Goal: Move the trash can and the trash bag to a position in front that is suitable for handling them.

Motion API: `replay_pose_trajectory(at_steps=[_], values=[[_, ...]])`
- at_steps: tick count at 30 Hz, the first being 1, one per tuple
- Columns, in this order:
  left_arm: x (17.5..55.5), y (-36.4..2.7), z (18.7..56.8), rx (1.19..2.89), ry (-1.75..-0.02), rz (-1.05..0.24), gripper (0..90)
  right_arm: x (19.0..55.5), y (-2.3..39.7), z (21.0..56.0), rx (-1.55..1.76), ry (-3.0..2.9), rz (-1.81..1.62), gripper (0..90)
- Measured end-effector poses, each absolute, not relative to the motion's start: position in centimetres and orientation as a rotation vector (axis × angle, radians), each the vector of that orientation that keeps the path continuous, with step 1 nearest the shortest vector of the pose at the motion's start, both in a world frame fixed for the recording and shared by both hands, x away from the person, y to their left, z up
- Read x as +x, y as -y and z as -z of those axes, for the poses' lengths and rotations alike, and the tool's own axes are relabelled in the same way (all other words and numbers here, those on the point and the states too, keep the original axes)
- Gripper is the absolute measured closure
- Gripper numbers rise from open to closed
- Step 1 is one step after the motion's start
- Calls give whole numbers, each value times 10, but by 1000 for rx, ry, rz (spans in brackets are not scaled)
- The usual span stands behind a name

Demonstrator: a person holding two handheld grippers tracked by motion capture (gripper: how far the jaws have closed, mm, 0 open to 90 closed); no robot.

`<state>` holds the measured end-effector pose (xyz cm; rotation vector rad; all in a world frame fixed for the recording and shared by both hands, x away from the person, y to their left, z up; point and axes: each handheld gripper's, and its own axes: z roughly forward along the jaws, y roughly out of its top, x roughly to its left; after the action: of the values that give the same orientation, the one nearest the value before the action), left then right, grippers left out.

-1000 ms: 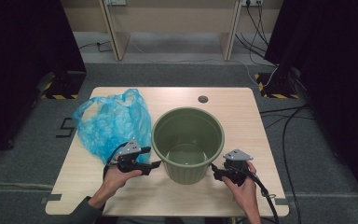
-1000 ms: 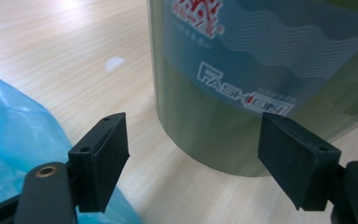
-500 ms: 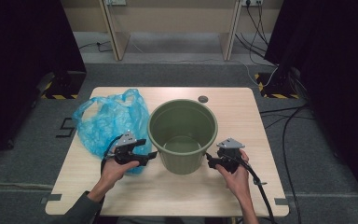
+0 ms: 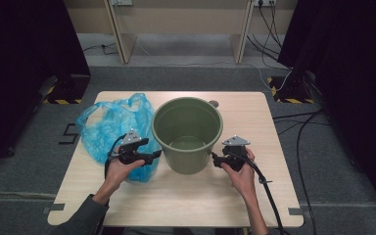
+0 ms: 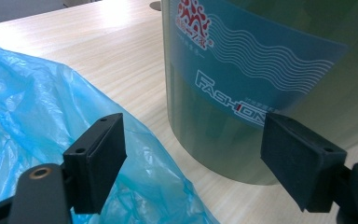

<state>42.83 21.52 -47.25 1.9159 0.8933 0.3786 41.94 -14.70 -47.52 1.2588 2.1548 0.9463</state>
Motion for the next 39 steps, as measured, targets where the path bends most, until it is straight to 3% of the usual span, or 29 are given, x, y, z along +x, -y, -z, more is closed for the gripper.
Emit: replay_pose_trajectory(at_steps=[22, 39], values=[[433, -219, 476, 1892, -903, -379, 193, 420, 149, 475, 1248, -2147, -967, 224], [405, -281, 473, 1940, -953, -405, 186, 403, 194, 477, 1326, -2079, -909, 217]])
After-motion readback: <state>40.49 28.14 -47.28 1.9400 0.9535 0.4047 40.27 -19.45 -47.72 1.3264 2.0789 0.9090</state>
